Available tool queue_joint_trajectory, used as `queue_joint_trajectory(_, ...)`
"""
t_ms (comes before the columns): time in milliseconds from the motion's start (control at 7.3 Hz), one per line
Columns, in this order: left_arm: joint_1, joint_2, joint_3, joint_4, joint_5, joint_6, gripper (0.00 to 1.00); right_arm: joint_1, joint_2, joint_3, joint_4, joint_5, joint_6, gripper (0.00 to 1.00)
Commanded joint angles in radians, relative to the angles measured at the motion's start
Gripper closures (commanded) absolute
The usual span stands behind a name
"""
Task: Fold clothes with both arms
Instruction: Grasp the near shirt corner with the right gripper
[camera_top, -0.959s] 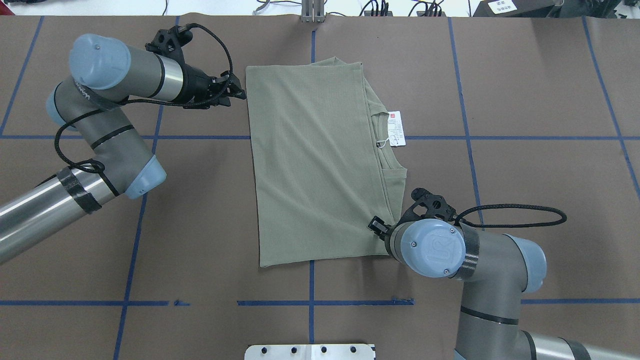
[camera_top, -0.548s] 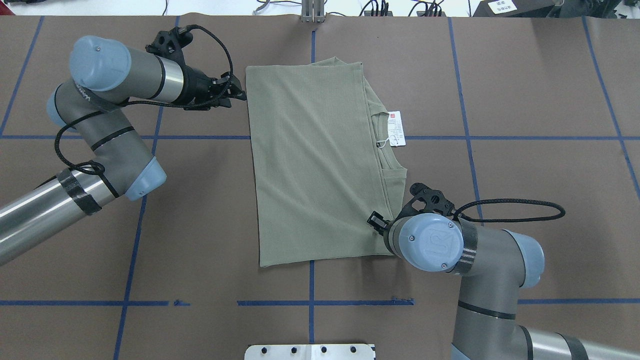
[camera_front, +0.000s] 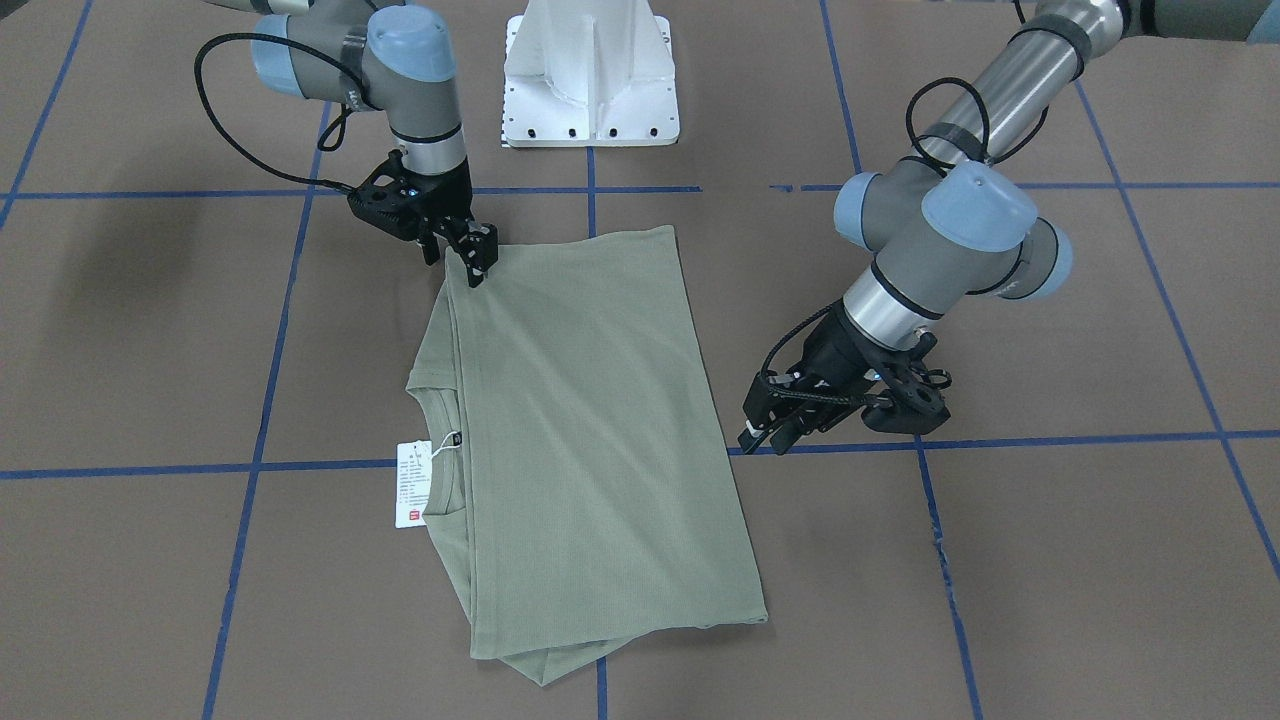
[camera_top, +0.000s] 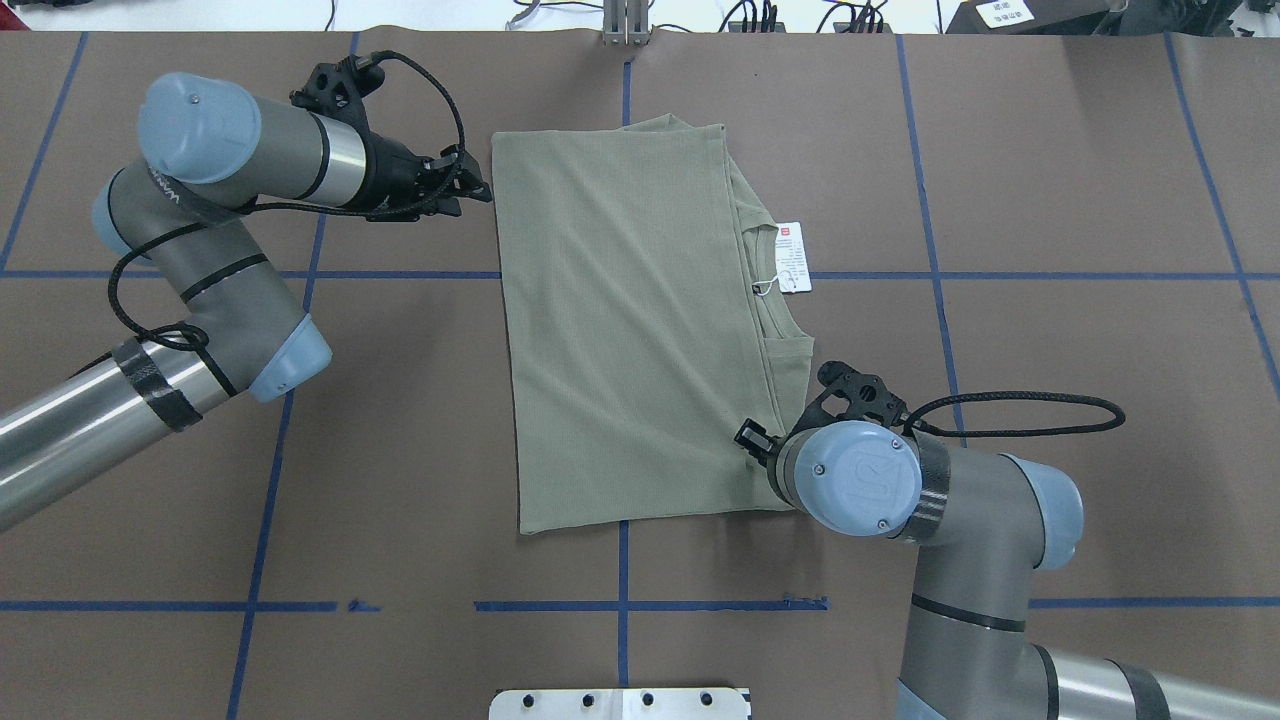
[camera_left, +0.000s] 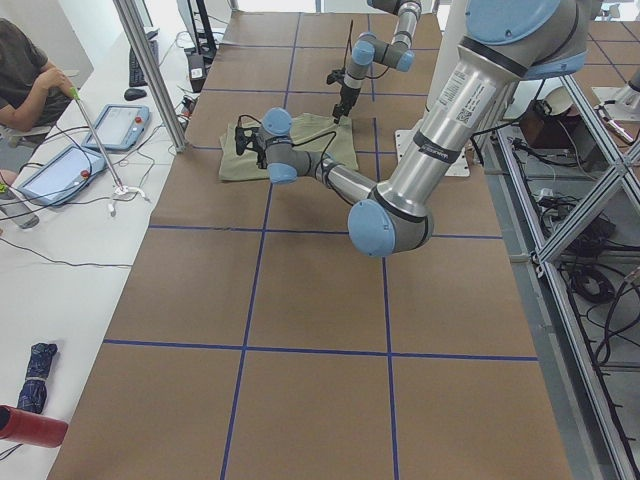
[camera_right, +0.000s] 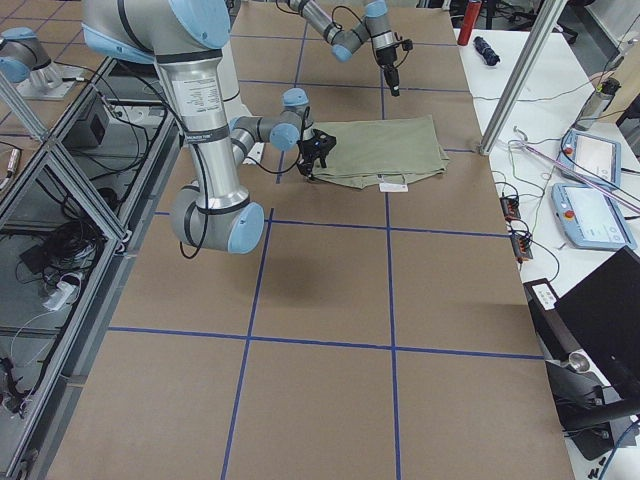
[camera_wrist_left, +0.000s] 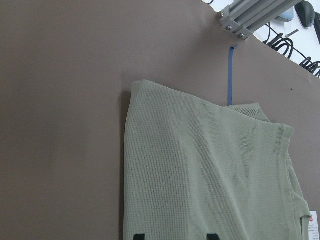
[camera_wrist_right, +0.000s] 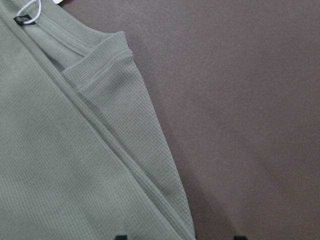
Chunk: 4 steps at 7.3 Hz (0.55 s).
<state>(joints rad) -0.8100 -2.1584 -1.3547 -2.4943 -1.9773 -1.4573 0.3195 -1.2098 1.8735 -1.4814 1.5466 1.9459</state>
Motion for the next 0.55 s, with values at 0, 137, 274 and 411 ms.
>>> queue_joint_trajectory(0, 0.000, 0.000, 0.000, 0.000, 0.000, 0.000, 0.49, 0.001, 0.009, -0.005, -0.005, 0.003, -0.001, 0.43)
queue_joint_trajectory(137, 0.000, 0.000, 0.000, 0.000, 0.000, 0.000, 0.49, -0.002, 0.009, -0.007, -0.007, 0.003, -0.001, 0.46)
queue_joint_trajectory(274, 0.000, 0.002, 0.000, 0.000, 0.000, 0.000, 0.49, -0.003, 0.010, -0.005, -0.007, 0.003, -0.001, 0.61)
queue_joint_trajectory(411, 0.000, 0.000, 0.000, 0.000, 0.000, 0.000, 0.49, -0.004, 0.010, -0.010, -0.007, 0.003, -0.002, 0.90)
